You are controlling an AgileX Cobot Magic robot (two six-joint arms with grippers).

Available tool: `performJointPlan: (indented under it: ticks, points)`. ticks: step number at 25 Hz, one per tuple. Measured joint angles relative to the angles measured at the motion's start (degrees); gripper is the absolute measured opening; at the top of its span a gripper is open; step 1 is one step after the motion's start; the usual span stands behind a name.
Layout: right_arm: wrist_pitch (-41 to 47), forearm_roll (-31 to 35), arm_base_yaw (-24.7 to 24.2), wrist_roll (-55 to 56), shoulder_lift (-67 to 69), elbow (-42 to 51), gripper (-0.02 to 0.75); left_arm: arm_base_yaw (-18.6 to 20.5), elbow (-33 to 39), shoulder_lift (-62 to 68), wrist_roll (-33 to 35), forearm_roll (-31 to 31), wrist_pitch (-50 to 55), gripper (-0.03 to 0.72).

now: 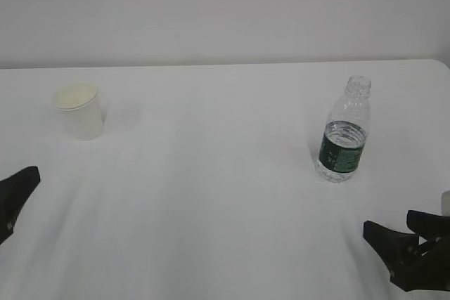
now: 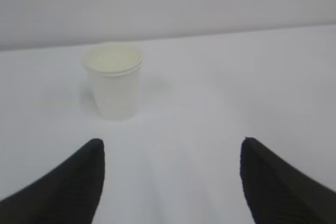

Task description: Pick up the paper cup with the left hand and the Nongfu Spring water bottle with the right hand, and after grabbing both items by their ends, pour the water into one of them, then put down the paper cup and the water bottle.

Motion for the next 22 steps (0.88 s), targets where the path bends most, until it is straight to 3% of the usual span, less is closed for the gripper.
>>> performJointPlan:
  ticks: [3,7,22]
  points:
    - [-0.2,0.0,0.0,-0.1,0.0,-0.1,0.588,0.0,0.0,5.4,0.0,-1.1,-0.1,0.645]
    - [-0.3,0.1,0.0,-0.1,0.0,-0.3,0.587,0.0,-0.7,11.4,0.0,0.5,-0.1,0.666]
    - [-0.4,1.7,0.0,-5.9,0.0,-6.3,0.587,0.0,-1.9,12.9,0.0,0.8,-0.4,0.575]
